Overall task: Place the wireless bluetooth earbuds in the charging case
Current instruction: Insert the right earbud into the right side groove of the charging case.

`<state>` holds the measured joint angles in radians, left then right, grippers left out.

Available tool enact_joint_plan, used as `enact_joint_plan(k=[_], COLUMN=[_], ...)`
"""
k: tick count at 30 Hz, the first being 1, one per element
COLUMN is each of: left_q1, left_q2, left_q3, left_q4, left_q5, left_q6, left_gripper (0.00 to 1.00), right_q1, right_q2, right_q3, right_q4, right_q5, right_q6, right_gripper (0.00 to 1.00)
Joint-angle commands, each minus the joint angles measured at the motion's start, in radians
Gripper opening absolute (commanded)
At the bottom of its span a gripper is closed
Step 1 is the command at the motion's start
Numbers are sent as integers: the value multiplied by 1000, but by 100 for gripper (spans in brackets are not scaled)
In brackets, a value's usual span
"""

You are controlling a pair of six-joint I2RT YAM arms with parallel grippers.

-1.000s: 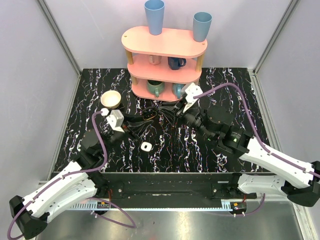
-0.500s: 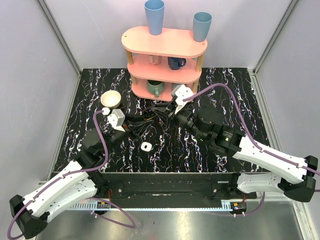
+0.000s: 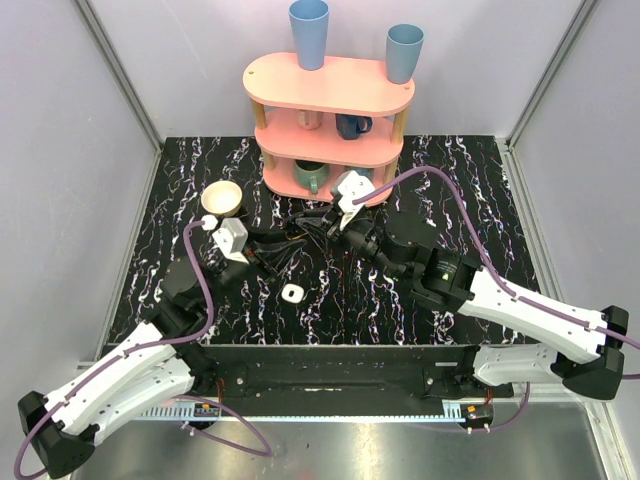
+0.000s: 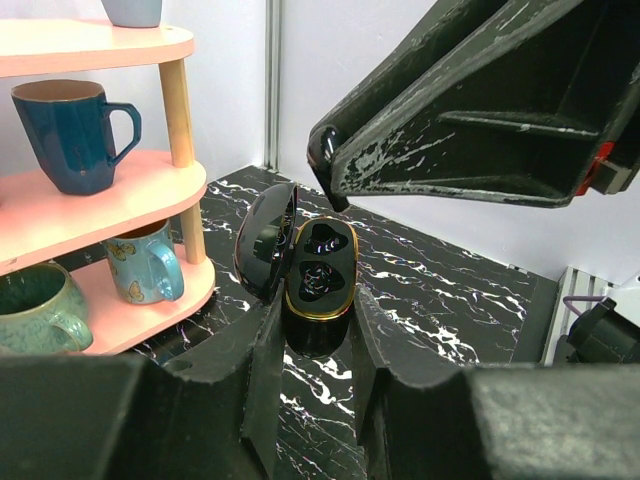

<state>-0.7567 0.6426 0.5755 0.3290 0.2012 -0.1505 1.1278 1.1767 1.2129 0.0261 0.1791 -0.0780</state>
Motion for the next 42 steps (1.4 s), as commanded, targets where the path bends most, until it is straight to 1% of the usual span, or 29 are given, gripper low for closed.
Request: enact_joint_plan(k=[1,17,27,31,32,42], left_q1=[-3,-3,-3,-3,-3,-3], left_q2=[-18,-54,-43,-52,-54,-52], left_q3=[43,29,34,34,32,37], left_q4=[39,39,45,45,47,58], left_q5=[-16,-25,-16,-48,-52,-57], left_q6=[3,14,14,12,11,2], left_gripper=[0,0,0,0,0,0], right_q1=[10,10,10,10,10,10], right_q2=[9,35,34,31,31,38], right_q3=[45,46,43,40,40,59], right_q4=[6,-18,-18,-22,-50,-110], right_q5=[-3,10,33,8,-10,-50], right_q6=[-20,-37,-65,-65,-65,-69], right_gripper=[22,21,20,20,20,21])
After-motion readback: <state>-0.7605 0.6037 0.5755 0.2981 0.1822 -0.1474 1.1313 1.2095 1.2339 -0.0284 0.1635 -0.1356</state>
